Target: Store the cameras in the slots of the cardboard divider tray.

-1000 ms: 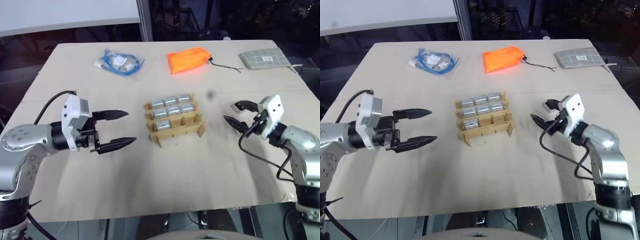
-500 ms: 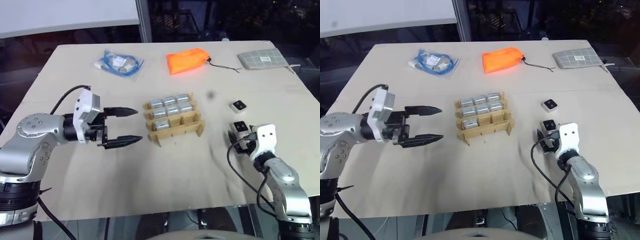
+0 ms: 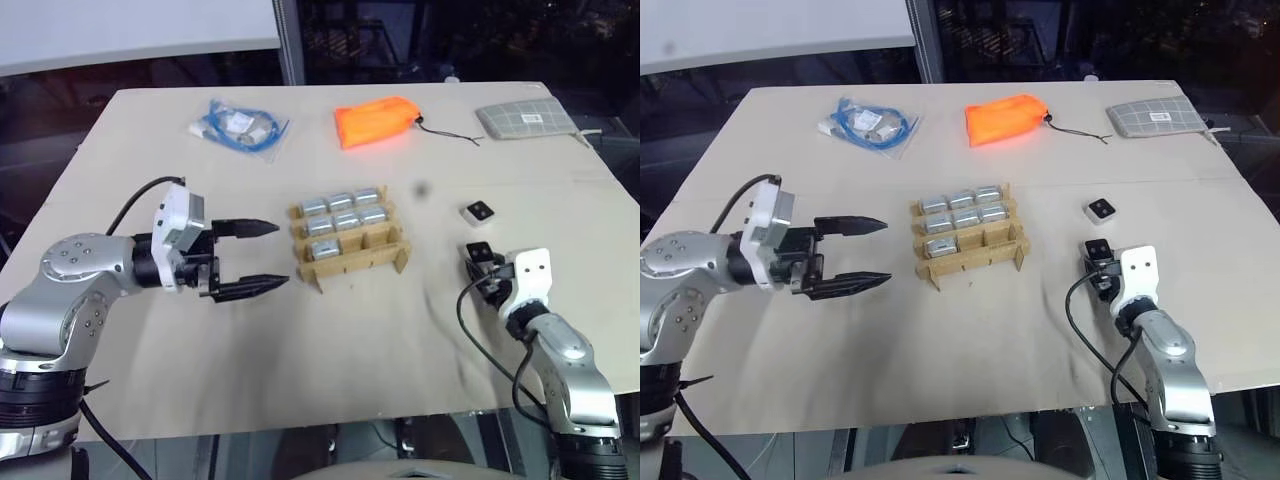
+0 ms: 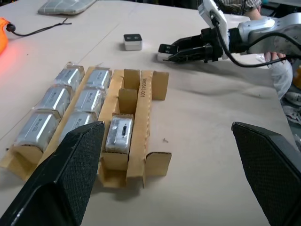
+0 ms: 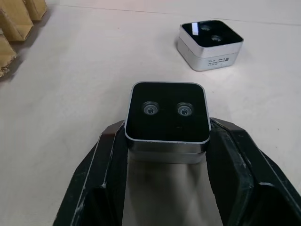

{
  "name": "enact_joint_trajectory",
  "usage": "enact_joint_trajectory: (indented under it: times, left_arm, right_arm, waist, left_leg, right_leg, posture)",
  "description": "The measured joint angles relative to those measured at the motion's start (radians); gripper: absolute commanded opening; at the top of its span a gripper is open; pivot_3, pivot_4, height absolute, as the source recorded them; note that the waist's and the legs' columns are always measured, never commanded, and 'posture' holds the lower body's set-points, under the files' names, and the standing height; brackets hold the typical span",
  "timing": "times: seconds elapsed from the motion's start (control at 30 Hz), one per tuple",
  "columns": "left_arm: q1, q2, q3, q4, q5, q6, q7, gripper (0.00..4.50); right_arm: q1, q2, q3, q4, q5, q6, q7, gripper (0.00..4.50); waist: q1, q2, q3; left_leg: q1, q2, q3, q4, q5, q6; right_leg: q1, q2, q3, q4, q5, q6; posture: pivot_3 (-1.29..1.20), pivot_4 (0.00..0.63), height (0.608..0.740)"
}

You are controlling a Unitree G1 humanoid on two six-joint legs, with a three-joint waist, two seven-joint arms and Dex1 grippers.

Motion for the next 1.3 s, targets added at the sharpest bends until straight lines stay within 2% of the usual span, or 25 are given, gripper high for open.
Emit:
enact_joint_trajectory:
  times: [0.17,0.37,0.47,0.57,0.8,1.1,1.13,1.17,1.3]
  left_arm:
    - [0.000,-0.066,0.017,-0.026,-0.106,0.109,0.100,4.50]
    - [0.010,-0.206,-0.006,-0.082,-0.306,0.288,0.240,4.50]
    - [0.009,-0.211,-0.034,-0.081,-0.317,0.315,0.247,4.50]
    - [-0.001,-0.206,-0.071,-0.070,-0.296,0.321,0.228,4.50]
    - [-0.005,-0.212,-0.089,-0.065,-0.280,0.324,0.212,4.50]
    - [0.000,-0.232,-0.117,-0.070,-0.278,0.327,0.220,4.50]
    - [0.000,-0.232,-0.117,-0.071,-0.278,0.327,0.220,3.98]
    - [0.000,-0.231,-0.117,-0.072,-0.278,0.327,0.219,3.68]
    - [0.001,-0.230,-0.118,-0.073,-0.278,0.327,0.208,1.74]
  right_arm:
    - [-0.034,-0.063,0.054,0.006,-0.038,-0.121,0.061,1.82]
    - [-0.168,-0.219,0.227,-0.030,-0.152,-0.478,0.250,1.82]
    - [-0.233,-0.283,0.314,0.005,-0.244,-0.685,0.309,1.82]
    - [-0.316,-0.297,0.361,0.073,-0.322,-0.877,0.320,1.82]
    - [-0.435,-0.270,0.436,0.167,-0.431,-1.117,0.289,1.82]
    - [-0.477,-0.234,0.488,0.204,-0.462,-1.180,0.272,1.82]
    - [-0.477,-0.234,0.488,0.204,-0.462,-1.180,0.272,1.82]
    - [-0.477,-0.234,0.488,0.204,-0.463,-1.180,0.271,1.82]
    - [-0.477,-0.234,0.488,0.204,-0.465,-1.179,0.268,1.82]
  waist:
    - [-0.001,0.000,0.000]
    - [-0.001,-0.001,0.000]
    - [0.001,-0.001,0.000]
    - [0.000,-0.002,0.001]
    - [0.001,-0.002,0.001]
    - [0.001,-0.002,0.001]
    - [0.002,-0.002,0.001]
    - [0.002,-0.002,0.001]
    - [0.001,-0.002,0.001]
  left_leg:
    - [0.000,0.000,0.000,0.001,0.000,0.000]
    - [-0.001,0.001,-0.002,0.005,0.000,0.000]
    - [-0.001,0.000,-0.002,0.007,0.000,0.000]
    - [-0.001,0.000,-0.002,0.008,0.000,0.000]
    - [-0.001,0.001,-0.002,0.008,0.000,0.000]
    - [-0.001,0.001,-0.002,0.008,0.000,0.000]
    - [-0.001,0.001,-0.002,0.008,0.000,0.000]
    - [-0.001,0.000,-0.002,0.008,0.000,0.000]
    - [-0.001,0.001,-0.002,0.008,0.000,0.000]
  right_leg:
    - [0.000,0.000,0.000,0.001,0.000,0.000]
    - [0.000,0.000,0.000,0.002,0.000,0.000]
    - [0.001,0.000,-0.001,0.002,0.000,0.000]
    - [0.001,0.000,-0.001,0.003,0.000,0.000]
    - [0.000,0.000,-0.001,0.003,0.000,0.000]
    - [0.001,0.000,-0.001,0.004,0.000,0.000]
    - [0.001,0.000,-0.001,0.004,0.000,0.000]
    - [0.001,0.000,-0.001,0.004,0.000,0.000]
    - [0.001,0.000,-0.001,0.004,0.000,0.000]
  posture:
    - [0.00,0.150,0.740]
    - [0.00,0.150,0.740]
    - [0.00,0.150,0.740]
    - [0.00,0.150,0.740]
    - [0.00,0.150,0.740]
    - [0.00,0.150,0.740]
    - [0.00,0.150,0.740]
    - [0.00,0.150,0.740]
    - [0.00,0.150,0.740]
